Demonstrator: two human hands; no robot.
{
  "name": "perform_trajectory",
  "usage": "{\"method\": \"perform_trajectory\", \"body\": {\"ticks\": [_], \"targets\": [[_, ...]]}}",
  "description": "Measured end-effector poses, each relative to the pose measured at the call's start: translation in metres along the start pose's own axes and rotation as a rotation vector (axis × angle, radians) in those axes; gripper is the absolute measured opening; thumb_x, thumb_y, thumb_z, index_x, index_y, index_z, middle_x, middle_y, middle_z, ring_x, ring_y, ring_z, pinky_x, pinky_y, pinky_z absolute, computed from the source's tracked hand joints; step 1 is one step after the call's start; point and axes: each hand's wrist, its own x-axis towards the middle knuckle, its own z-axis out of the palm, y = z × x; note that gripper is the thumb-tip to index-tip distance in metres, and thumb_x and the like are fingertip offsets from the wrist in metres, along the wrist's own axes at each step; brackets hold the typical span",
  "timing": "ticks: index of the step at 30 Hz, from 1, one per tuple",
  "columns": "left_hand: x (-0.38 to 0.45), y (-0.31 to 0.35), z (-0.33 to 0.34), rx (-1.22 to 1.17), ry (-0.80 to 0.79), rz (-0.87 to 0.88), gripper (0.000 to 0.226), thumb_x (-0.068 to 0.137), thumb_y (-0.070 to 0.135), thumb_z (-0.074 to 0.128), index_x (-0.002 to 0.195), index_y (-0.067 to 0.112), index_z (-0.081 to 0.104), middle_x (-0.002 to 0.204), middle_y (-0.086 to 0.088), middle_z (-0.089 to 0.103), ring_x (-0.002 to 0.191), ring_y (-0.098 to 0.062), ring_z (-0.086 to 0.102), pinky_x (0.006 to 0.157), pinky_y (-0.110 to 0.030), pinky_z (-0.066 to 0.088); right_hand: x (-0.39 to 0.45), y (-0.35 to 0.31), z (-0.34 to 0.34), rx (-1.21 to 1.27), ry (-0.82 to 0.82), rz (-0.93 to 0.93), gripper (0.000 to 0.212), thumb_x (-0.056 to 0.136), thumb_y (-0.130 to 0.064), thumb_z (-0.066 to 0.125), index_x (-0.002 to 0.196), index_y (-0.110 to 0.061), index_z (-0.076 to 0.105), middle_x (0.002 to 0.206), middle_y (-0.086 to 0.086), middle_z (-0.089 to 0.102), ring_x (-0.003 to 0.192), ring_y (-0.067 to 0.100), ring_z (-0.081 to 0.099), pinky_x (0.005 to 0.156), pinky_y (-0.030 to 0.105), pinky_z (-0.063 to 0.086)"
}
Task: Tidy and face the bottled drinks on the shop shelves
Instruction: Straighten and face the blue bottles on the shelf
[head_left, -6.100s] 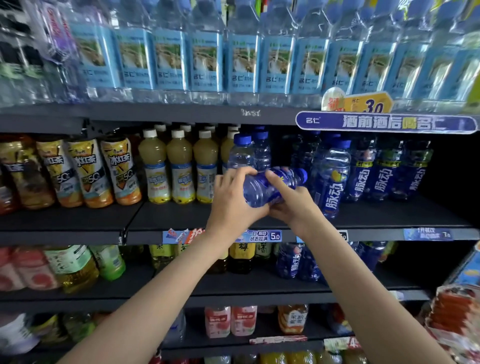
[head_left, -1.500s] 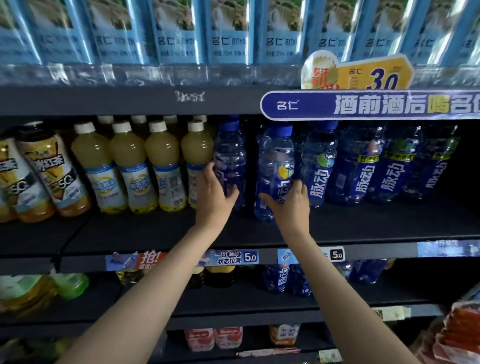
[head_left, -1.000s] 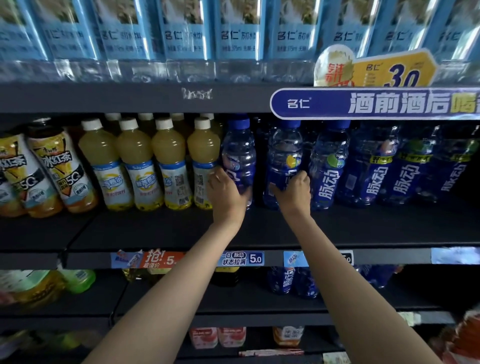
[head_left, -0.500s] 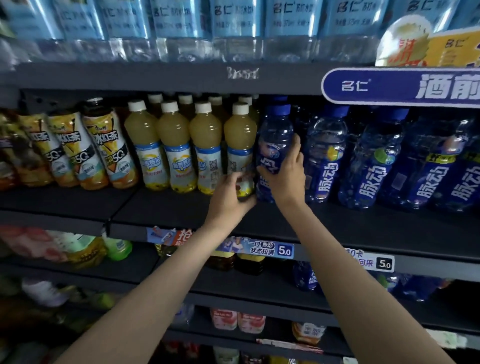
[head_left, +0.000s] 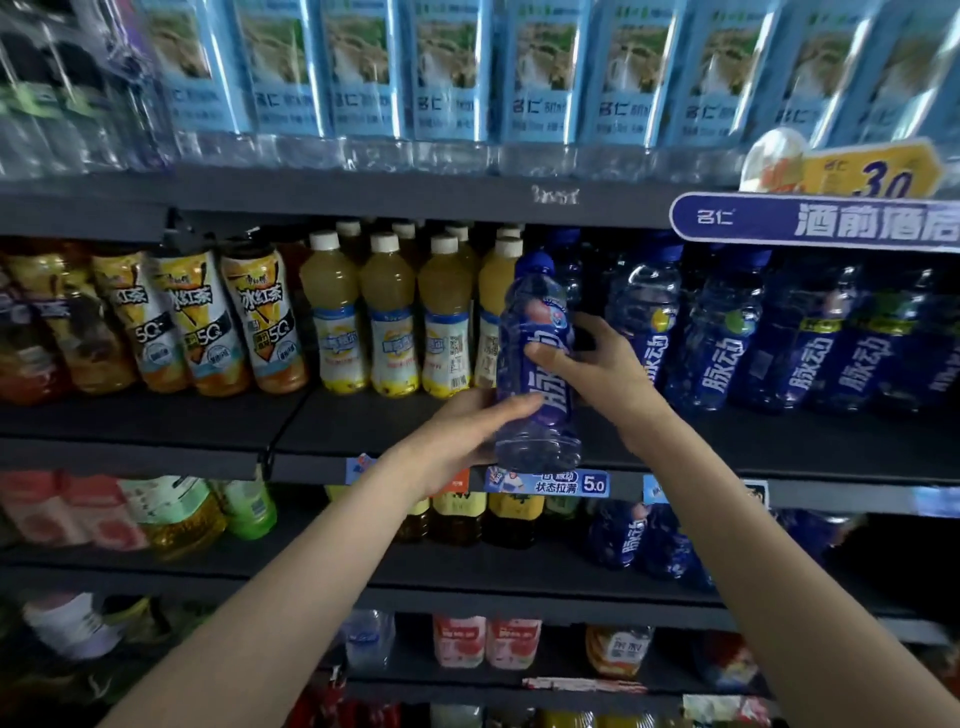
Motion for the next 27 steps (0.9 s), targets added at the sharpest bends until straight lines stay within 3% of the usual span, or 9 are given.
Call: {"method": "perform_trajectory", "body": {"ticks": [3,7,9,13,16,18,21,24,27], "targets": [[-0.020,0.003,-0.007,0.087,0.070,0.048,0.012,0.087,0.029,0.064,0.097,0.026,0.059,0.098,0.001,0.070,0.090,-0.012,0.067,0.080,-0.026,0.053,-0.021,-0.017,0.017,-0.165,-0.011,-0.013,0.080,0.077,-0.045,0.073,0.143,-0.019,0.034,0.121,0.000,0.058,0.113,0.017,0.055,0.096,0.032,0.045],[-0.039,0.006,-0.021,0.333,0.263,0.123,0.024,0.079,0.040,0.070,0.092,0.023,0.060,0.091,0.005,0.067,0.090,-0.014,0.064,0.073,-0.024,0.050,-0.039,-0.034,0.048,-0.333,0.063,-0.029,0.093,0.069,-0.050,0.077,0.142,-0.015,0.031,0.131,0.009,0.052,0.121,0.025,0.049,0.094,0.034,0.043],[-0.048,0.007,-0.029,0.566,0.358,0.161,0.044,0.074,0.050,0.071,0.103,0.019,0.061,0.100,-0.001,0.067,0.096,-0.021,0.063,0.078,-0.032,0.050,-0.046,-0.039,0.063,-0.273,0.115,-0.017,0.096,0.068,-0.046,0.080,0.142,-0.012,0.029,0.133,0.010,0.050,0.123,0.026,0.048,0.097,0.036,0.043],[-0.072,0.007,-0.043,0.834,0.452,0.311,0.066,0.069,0.056,0.072,0.116,0.015,0.050,0.106,0.000,0.064,0.098,-0.021,0.060,0.072,-0.028,0.042,-0.060,-0.046,0.086,-0.066,0.237,0.049,0.090,0.063,-0.037,0.085,0.132,-0.009,0.034,0.127,0.009,0.054,0.115,0.025,0.055,0.097,0.041,0.047],[-0.080,0.008,-0.062,0.587,0.306,0.304,0.064,0.071,0.048,0.074,0.122,0.019,0.049,0.112,0.004,0.061,0.102,-0.014,0.059,0.081,-0.026,0.046,-0.067,-0.047,0.091,0.206,0.236,0.138,0.082,0.061,-0.029,0.088,0.125,-0.015,0.039,0.118,0.007,0.060,0.104,0.026,0.063,0.087,0.048,0.054],[-0.084,0.010,-0.073,0.254,0.139,0.123,0.060,0.074,0.044,0.071,0.124,0.020,0.050,0.121,0.002,0.060,0.105,-0.016,0.060,0.086,-0.031,0.049,-0.073,-0.048,0.090,0.339,0.225,0.136,0.075,0.066,-0.020,0.085,0.126,-0.017,0.040,0.118,0.006,0.062,0.102,0.025,0.065,0.086,0.047,0.055],[-0.090,0.014,-0.077,-0.211,-0.092,-0.128,0.042,0.081,0.035,0.065,0.117,0.013,0.058,0.110,-0.009,0.068,0.093,-0.023,0.066,0.081,-0.037,0.056,-0.076,-0.056,0.085,0.470,0.199,0.129,0.062,0.076,-0.013,0.078,0.126,-0.015,0.042,0.116,0.006,0.063,0.101,0.024,0.066,0.088,0.044,0.055],[-0.086,0.016,-0.067,-0.190,-0.002,-0.005,0.034,0.084,0.029,0.066,0.113,0.013,0.057,0.110,-0.011,0.067,0.089,-0.021,0.066,0.081,-0.039,0.056,-0.072,-0.063,0.080,0.454,0.153,0.165,0.056,0.081,-0.019,0.073,0.128,-0.014,0.043,0.120,0.009,0.063,0.101,0.026,0.066,0.089,0.045,0.054],[-0.077,0.013,-0.054,0.024,0.240,0.189,0.035,0.077,0.029,0.075,0.102,0.020,0.053,0.102,-0.002,0.065,0.088,-0.016,0.066,0.081,-0.038,0.056,-0.071,-0.064,0.084,0.349,0.089,0.221,0.081,0.079,-0.024,0.076,0.142,-0.020,0.026,0.120,0.007,0.062,0.093,0.023,0.067,0.074,0.042,0.059]]}}
